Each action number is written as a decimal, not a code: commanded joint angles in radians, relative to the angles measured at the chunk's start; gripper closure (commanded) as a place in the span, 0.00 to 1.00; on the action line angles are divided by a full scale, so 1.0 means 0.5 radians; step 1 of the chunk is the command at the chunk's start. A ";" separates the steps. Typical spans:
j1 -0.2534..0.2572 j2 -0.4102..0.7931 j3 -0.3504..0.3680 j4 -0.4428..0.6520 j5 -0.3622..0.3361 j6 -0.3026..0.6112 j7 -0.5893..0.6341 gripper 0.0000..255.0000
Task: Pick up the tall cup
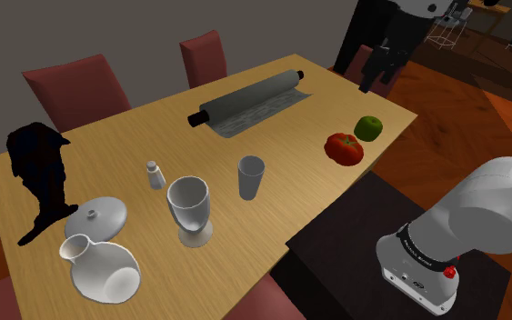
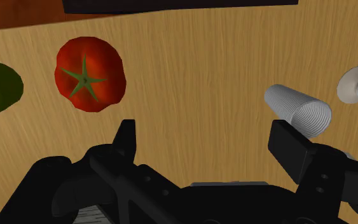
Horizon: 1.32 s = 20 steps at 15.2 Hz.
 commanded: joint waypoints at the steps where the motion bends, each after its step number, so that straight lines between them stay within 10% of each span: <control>1: 0.000 0.000 0.000 0.000 0.000 0.000 0.000 0.00; 20: 0.287 0.996 0.348 -0.093 0.318 1.005 0.288 0.00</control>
